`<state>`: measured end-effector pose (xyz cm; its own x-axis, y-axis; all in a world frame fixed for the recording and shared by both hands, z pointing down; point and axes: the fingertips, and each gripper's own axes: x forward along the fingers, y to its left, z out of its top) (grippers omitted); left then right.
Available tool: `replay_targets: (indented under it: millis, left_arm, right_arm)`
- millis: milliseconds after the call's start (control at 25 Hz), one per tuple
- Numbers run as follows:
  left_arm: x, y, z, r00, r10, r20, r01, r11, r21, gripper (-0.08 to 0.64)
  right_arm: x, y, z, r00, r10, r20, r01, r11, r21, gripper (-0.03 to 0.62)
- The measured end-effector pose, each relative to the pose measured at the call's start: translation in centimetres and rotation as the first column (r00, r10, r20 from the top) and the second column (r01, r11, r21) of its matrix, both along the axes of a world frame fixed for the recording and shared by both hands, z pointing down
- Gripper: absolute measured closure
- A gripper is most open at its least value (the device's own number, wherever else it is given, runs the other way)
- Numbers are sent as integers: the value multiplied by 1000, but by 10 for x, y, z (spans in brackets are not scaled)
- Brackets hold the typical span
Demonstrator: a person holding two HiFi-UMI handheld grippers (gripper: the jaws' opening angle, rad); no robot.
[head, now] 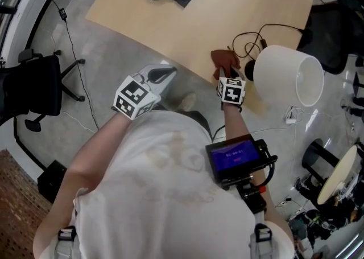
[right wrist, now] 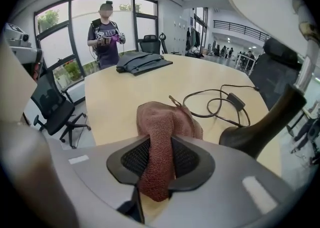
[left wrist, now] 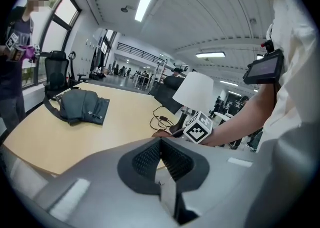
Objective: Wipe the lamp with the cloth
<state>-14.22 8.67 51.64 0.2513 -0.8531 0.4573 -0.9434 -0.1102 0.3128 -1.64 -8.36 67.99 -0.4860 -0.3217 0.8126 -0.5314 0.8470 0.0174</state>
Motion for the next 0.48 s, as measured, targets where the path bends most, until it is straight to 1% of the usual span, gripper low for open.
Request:
replay_targets:
  millis: [120, 240, 360, 480]
  left_arm:
    - [-9, -7, 1, 999, 48, -9, -48, 999, 9, 558]
    - [-6, -18, 4, 993, 119, -15, -119, 993, 17, 558]
    - [4, -30, 6, 979, 201, -19, -200, 979, 25, 558]
    - [18, -39, 6, 962, 274, -25, -273, 962, 33, 558]
  right_arm:
    - [-8, 15, -12, 999, 1, 40, -1, 1000, -4, 476]
    - [-4, 32, -27, 996, 7, 92, -8, 1000, 4, 479]
    - [4, 47, -46, 990, 13, 142, -16, 1000, 20, 480]
    - [16, 58, -65, 983, 30, 180, -37, 999, 38, 480]
